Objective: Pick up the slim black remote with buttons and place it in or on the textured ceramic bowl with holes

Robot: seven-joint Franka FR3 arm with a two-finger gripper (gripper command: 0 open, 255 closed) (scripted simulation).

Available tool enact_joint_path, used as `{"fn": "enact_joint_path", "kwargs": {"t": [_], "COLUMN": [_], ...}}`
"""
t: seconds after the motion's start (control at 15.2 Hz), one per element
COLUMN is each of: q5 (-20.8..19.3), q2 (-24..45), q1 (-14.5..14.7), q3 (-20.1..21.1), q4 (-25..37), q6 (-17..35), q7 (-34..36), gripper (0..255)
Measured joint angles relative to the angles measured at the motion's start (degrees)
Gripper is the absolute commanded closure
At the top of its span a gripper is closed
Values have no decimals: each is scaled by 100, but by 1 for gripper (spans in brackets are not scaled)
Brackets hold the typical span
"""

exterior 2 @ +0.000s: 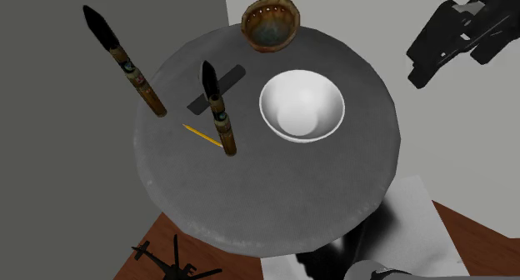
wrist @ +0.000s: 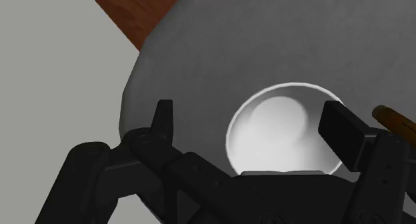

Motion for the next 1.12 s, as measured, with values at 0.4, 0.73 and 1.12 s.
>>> {"fn": "enact_joint_path", "kwargs": {"t": [0.4, 0.73, 1.12], "q5": [451, 982, 1492], "q2": [269, 745, 1617], "q1": [-22, -38, -80], "q3": [440, 975, 1587], "q4": [-198, -330, -227], "q6": [340, 850, 1594], "q7": [964, 2159, 3537], "gripper": [0, 0, 0]}}
